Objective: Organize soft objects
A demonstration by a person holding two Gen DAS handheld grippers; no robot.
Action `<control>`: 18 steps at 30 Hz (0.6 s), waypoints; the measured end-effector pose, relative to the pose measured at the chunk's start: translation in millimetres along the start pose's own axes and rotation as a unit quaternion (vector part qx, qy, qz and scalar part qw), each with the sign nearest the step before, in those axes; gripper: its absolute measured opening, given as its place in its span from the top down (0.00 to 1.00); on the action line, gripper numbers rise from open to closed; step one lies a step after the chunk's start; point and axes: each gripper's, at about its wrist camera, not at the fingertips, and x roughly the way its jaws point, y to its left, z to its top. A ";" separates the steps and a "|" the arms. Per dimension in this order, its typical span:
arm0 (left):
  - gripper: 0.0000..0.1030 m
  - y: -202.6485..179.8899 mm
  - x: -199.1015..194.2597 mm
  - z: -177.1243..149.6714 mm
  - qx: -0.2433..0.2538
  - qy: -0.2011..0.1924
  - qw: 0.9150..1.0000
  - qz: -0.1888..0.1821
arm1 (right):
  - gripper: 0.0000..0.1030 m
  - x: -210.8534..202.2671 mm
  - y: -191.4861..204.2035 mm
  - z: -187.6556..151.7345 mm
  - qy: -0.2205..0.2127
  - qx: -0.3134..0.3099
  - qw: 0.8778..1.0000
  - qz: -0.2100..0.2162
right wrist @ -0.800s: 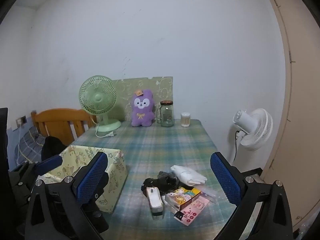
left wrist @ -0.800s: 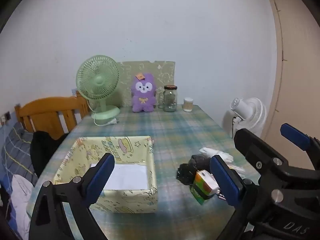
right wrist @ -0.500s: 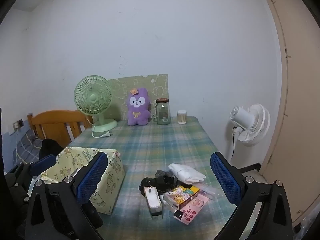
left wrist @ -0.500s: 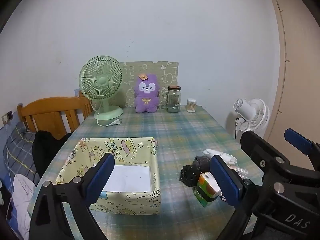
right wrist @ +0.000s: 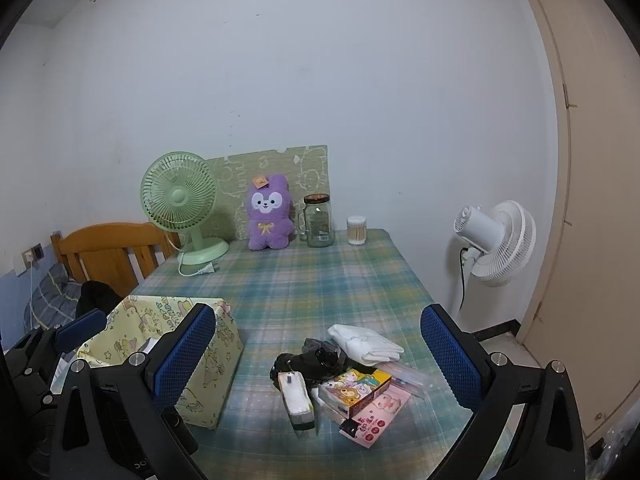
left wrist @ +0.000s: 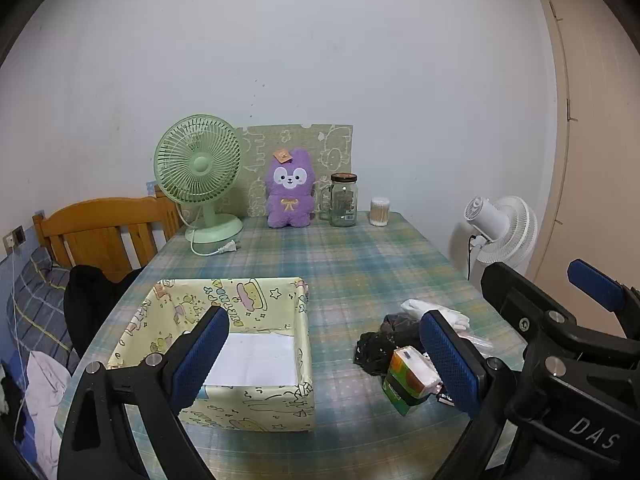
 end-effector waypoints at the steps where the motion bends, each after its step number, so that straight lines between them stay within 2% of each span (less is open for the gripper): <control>1: 0.05 -1.5 -0.1 0.2 0.000 0.000 1.000 0.000 | 0.00 -0.5 -0.3 0.1 0.000 0.001 1.000 -0.001; 18: 0.05 -3.2 -0.1 1.2 0.000 -0.003 1.000 -0.002 | 0.00 -3.6 -2.2 2.4 0.001 0.003 1.000 -0.002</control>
